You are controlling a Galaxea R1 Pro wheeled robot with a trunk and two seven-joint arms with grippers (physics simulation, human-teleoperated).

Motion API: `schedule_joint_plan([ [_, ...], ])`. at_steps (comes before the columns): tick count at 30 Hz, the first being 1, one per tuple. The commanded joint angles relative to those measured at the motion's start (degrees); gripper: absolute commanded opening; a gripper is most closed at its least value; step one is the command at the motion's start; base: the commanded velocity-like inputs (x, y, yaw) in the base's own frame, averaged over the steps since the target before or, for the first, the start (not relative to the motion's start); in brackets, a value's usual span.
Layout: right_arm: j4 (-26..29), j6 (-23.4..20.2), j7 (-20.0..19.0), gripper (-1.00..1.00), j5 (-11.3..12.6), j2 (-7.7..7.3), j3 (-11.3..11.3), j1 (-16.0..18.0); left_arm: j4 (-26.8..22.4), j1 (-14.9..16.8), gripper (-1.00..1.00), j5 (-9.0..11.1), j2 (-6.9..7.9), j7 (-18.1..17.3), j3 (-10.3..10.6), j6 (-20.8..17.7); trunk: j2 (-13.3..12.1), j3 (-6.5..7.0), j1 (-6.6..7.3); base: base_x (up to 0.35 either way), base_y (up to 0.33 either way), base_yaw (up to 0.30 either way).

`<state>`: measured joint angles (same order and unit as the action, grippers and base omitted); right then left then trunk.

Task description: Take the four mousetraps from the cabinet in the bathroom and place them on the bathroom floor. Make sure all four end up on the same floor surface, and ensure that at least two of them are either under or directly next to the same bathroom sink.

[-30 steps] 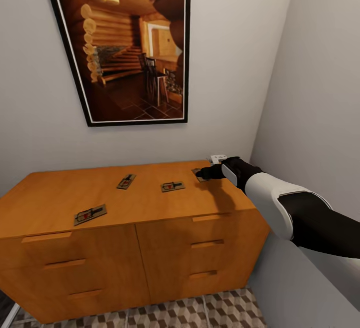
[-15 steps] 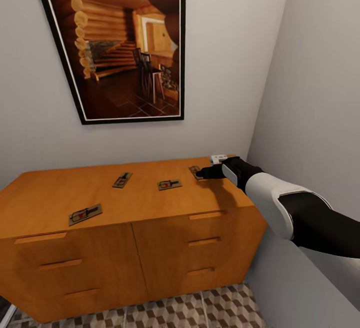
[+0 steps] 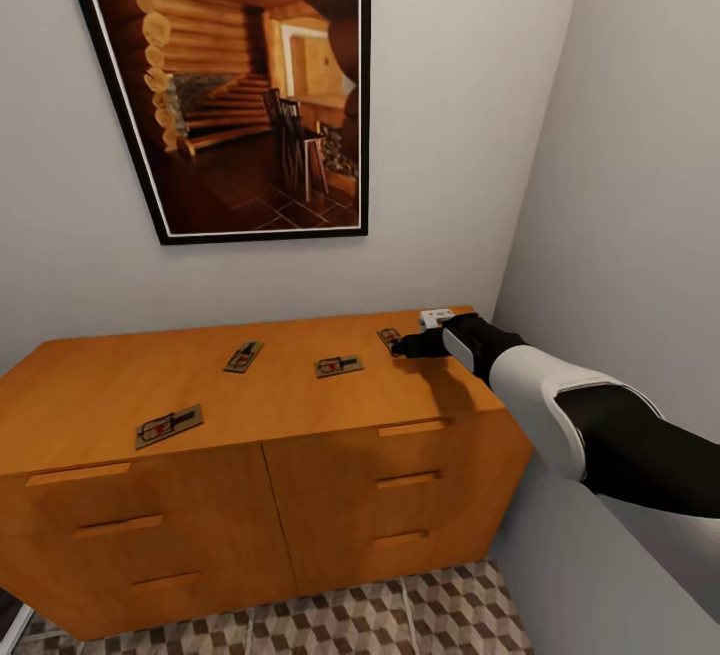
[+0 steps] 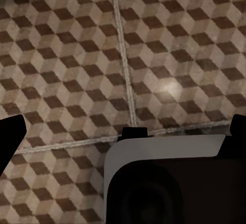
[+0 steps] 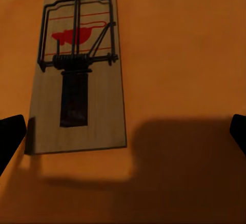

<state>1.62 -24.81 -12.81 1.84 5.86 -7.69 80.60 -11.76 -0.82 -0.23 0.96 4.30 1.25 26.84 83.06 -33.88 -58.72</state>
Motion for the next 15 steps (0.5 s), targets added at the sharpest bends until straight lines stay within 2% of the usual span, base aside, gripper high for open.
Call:
schedule_joint_plan([
  [1, -0.3, -0.33, -0.22, 1.0, 0.44, 0.06, 0.14, -0.06, -0.11, -0.04, 1.0, -0.03, 0.01, 0.27, 0.15, 0.06, 0.01, -0.07, -0.01, 0.0, 0.0, 0.0],
  [15, -0.3, -0.32, 0.04, 1.0, 0.29, 0.5, 0.14, -0.18, -0.1, -0.04, 1.0, -0.03, 0.01, 0.27, 0.15, 0.06, 0.01, -0.1, -0.01, 0.0, 0.0, 0.0],
])
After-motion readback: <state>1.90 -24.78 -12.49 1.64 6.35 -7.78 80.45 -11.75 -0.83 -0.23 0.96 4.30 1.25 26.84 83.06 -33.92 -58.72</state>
